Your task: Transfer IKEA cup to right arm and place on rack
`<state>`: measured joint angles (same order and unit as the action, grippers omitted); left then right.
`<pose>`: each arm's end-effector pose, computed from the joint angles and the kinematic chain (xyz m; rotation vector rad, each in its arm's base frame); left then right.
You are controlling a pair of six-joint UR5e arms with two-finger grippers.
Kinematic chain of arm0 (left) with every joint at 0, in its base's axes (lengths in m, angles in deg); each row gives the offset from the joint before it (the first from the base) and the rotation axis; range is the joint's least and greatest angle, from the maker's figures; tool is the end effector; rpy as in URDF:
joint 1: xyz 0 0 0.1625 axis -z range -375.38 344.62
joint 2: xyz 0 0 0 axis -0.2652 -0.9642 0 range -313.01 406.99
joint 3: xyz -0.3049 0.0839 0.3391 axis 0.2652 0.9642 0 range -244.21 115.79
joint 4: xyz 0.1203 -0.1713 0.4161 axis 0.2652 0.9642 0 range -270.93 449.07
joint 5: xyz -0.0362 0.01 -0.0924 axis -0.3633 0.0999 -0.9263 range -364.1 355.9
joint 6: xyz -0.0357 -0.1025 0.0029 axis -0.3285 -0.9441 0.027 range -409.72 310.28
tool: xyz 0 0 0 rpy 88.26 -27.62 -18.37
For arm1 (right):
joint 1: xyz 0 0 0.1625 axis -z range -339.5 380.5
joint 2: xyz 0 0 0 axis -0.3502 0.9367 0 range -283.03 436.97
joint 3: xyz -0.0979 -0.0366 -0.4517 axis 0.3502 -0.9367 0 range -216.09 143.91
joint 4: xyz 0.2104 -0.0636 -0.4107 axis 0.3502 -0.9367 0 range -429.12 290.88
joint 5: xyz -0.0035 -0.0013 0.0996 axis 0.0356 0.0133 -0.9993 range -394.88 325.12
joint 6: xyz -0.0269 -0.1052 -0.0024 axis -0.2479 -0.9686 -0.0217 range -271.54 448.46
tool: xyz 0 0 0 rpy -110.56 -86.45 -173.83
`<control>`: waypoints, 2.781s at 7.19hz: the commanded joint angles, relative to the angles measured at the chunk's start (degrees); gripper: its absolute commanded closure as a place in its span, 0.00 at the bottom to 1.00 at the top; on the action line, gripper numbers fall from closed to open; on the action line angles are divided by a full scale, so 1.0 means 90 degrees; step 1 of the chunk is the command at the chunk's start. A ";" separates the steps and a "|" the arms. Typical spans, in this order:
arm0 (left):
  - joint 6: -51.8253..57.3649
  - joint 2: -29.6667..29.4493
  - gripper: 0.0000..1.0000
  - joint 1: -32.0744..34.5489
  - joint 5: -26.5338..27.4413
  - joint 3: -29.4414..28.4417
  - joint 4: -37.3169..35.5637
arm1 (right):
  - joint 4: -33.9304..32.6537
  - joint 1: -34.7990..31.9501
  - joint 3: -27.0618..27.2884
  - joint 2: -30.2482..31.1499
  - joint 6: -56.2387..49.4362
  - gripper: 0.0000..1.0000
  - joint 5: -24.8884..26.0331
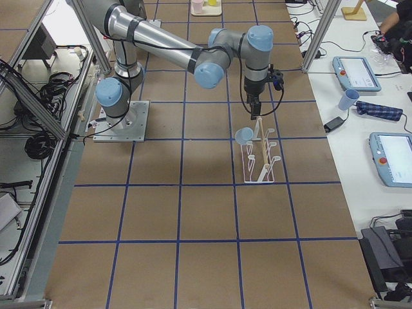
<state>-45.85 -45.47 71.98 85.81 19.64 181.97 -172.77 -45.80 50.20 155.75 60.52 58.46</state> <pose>-0.1071 -0.5722 0.5473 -0.0336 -3.1406 0.0219 -0.1424 -0.6402 0.4619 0.1078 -3.0388 0.1084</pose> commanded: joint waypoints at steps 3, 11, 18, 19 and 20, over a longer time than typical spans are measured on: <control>0.0010 0.0000 0.00 0.0000 -0.0010 -0.0010 -0.0010 | 0.2052 -0.0143 -0.0281 0.1138 0.0077 0.00 -0.0010; 0.0068 -0.0010 0.00 -0.0078 0.0010 -0.0059 -0.0029 | 0.2580 -0.2888 -0.0477 0.1071 0.2645 0.00 -0.0606; 0.0068 -0.0010 0.00 -0.0088 0.0010 -0.0068 -0.0059 | 0.2405 -0.2907 -0.0584 0.1110 0.2646 0.00 -0.0273; 0.0068 -0.0010 0.00 -0.0088 0.0010 -0.0068 -0.0059 | 0.2405 -0.2907 -0.0584 0.1100 0.2655 0.00 -0.0302; 0.0068 -0.0010 0.00 -0.0088 -0.0010 -0.0078 -0.0059 | 0.2415 -0.2907 -0.0574 0.1100 0.2655 0.00 -0.0302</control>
<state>-45.24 -45.56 71.19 85.86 18.99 181.44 -151.10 -71.96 44.96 165.68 84.39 55.82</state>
